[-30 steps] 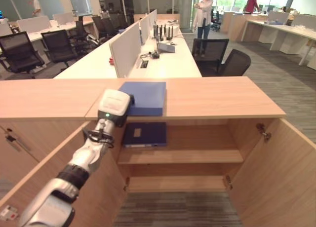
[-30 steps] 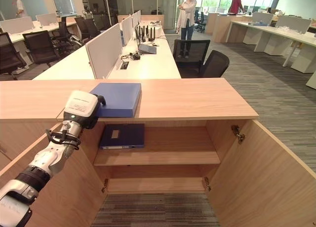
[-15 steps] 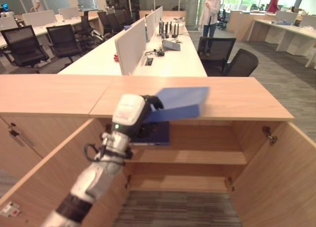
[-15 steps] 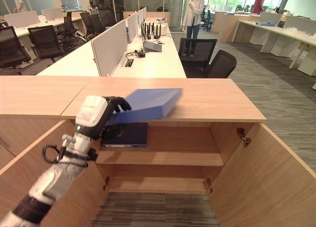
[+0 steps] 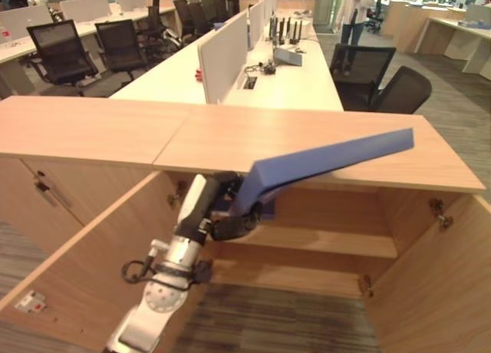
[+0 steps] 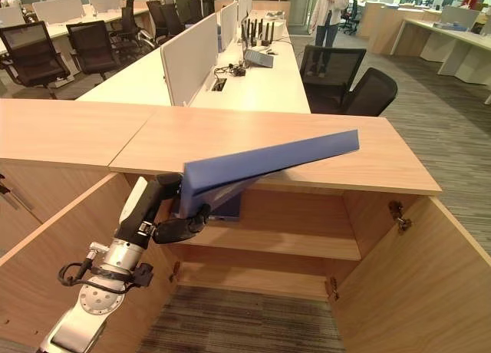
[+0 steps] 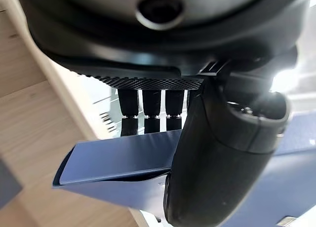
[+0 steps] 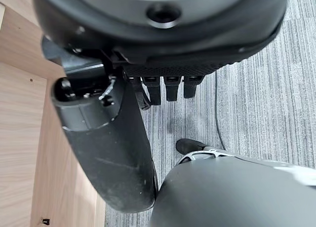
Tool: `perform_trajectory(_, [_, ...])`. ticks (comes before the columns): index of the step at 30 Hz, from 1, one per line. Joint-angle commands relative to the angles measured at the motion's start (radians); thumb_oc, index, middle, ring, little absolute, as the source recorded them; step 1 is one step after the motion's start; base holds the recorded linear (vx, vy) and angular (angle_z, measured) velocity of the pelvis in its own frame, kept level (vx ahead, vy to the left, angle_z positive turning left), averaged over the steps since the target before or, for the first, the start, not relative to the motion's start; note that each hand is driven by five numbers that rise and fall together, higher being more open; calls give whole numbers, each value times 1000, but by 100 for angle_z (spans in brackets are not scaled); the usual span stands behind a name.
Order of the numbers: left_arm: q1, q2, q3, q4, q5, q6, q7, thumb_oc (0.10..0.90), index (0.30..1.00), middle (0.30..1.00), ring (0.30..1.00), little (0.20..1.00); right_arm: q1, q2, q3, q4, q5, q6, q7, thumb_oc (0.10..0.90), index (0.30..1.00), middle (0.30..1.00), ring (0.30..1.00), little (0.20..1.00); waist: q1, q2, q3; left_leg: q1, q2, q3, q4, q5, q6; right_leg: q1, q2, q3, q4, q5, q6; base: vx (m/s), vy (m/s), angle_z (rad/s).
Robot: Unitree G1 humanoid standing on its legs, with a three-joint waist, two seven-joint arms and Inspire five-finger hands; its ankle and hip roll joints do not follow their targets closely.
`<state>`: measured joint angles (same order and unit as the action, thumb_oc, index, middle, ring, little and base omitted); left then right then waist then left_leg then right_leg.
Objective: Put the empty folder in the office cabinet
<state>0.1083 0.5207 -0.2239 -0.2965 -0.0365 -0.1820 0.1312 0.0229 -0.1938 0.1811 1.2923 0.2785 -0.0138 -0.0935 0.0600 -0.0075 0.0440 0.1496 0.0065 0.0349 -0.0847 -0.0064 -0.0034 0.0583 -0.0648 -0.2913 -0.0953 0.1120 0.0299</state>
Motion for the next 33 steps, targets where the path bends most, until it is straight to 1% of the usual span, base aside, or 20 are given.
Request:
perform_trajectory(1, [-19,37,38,-77,-15,-5,-82,400,300,300,300,300,-52,2,43,50,-15,16,17,800,900,900,900,900,0,-37,28,39,-22,-42,-3,-87,-10,63,-34,-13,8,-67,77,-7,9,14])
perform_trajectory(6, [56,66,44,-9,6,26,-139,400,300,300,300,300,-58,1,46,40,-27,26,31,800,900,900,900,900,6,-31,33,38,-21,-42,-3,-85,-9,63,-32,-13,8,-67,76,-2,7,5])
perform_trajectory(8, [78,63,43,11,-1,33,-155,400,300,300,300,300,-41,-4,62,6,-39,10,48,800,900,900,900,900,6,-32,39,37,-21,-42,-3,-84,-8,61,-33,-13,8,-65,76,0,0,0])
perform_trajectory(9, [86,63,46,13,-19,38,-168,400,300,300,300,300,-38,-5,64,-3,-36,9,53,800,900,900,900,900,6,-30,40,36,-21,-42,-3,-83,-8,60,-33,-12,8,-64,76,-27,9,-3])
perform_trajectory(10, [113,63,58,1,-79,42,-192,400,300,300,300,300,-39,-4,66,-19,-32,5,59,800,900,900,900,900,7,-28,43,34,-21,-43,-3,-82,-6,57,-34,-11,8,-63,76,0,0,0])
perform_trajectory(11, [116,64,61,-2,-81,44,-194,400,300,300,300,300,-39,-3,67,-20,-32,5,59,800,900,900,900,900,6,-28,42,34,-21,-43,-3,-82,-6,57,-34,-11,8,-63,76,0,0,0])
perform_trajectory(15, [157,61,74,-36,-209,54,-226,400,300,300,300,300,-44,-1,83,-38,-42,1,64,800,900,900,900,900,10,-26,42,32,-22,-45,-3,-80,-3,56,-33,-9,8,-62,76,-7,3,2])
perform_trajectory(17, [160,58,74,-36,-220,61,-229,400,300,300,300,300,-45,-1,88,-42,-45,0,65,800,900,900,900,900,10,-25,42,31,-22,-46,-3,-80,-3,57,-33,-9,8,-62,76,-5,2,2])
perform_trajectory(21, [160,65,65,-7,-198,75,-238,400,300,300,300,300,-54,-4,115,-67,-64,0,68,800,900,900,900,900,13,-23,41,30,-22,-47,-3,-80,-1,56,-33,-10,8,-63,75,0,0,0])
perform_trajectory(23, [172,84,71,18,-131,80,-245,400,300,300,300,300,-57,-11,125,-95,-78,-1,69,800,900,900,900,900,14,-23,42,29,-22,-48,-3,-80,-1,55,-32,-9,8,-63,74,0,0,0])
perform_trajectory(24, [172,84,71,18,-130,80,-245,400,300,300,300,300,-56,-11,125,-95,-78,-1,69,800,900,900,900,900,15,-23,42,29,-22,-48,-3,-80,-1,55,-32,-8,8,-63,74,0,0,0])
perform_trajectory(25, [174,94,58,46,-93,89,-252,400,300,300,300,300,-109,9,127,-67,-72,5,47,800,900,900,900,900,25,-20,39,30,-23,-52,-3,-81,-1,59,-33,-14,8,-66,74,0,0,0])
perform_trajectory(26, [194,104,63,56,-78,84,-257,400,300,300,300,300,-125,3,133,-64,-93,16,47,800,900,900,900,900,33,-18,39,30,-24,-55,-3,-82,-1,60,-34,-15,8,-67,75,0,0,0])
perform_trajectory(27, [216,116,78,59,-59,76,-261,400,300,300,300,300,-126,-10,164,-106,-154,24,54,800,900,900,900,900,37,-17,42,30,-23,-55,-3,-81,-2,61,-34,-16,8,-67,74,0,0,0])
perform_trajectory(28, [216,116,78,59,-59,76,-261,400,300,300,300,300,-126,-10,164,-107,-154,24,53,800,900,900,900,900,36,-17,42,30,-23,-55,-3,-81,-2,61,-34,-16,8,-67,74,0,0,0])
perform_trajectory(29, [205,113,48,82,-55,85,-273,400,300,300,300,300,-158,12,201,-123,-167,0,32,800,900,900,900,900,42,-12,43,36,-21,-58,-3,-87,-3,67,-31,-18,8,-73,74,0,0,0])
perform_trajectory(30, [200,116,45,78,-54,87,-271,400,300,300,300,300,-184,-3,219,-144,-217,6,14,800,900,900,900,900,46,-13,43,30,-24,-59,-3,-79,-2,62,-35,-21,8,-68,74,0,0,0])
perform_trajectory(31, [217,124,64,61,-60,84,-273,400,300,300,300,300,-187,-26,228,-212,-255,9,10,800,900,900,900,900,48,-11,45,30,-24,-59,-3,-79,-2,62,-35,-20,8,-68,75,0,0,0])
perform_trajectory(32, [236,131,83,44,-74,75,-279,400,300,300,300,300,-176,-58,246,-326,-304,9,11,800,900,900,900,900,47,-9,47,32,-22,-56,-3,-80,-2,63,-34,-19,8,-69,75,0,0,0])
perform_trajectory(33, [238,134,86,41,-81,68,-282,400,300,300,300,300,-177,-81,256,-417,-340,-4,8,800,900,900,900,900,45,-10,48,32,-22,-54,-3,-79,-2,61,-34,-17,8,-70,75,0,0,0])
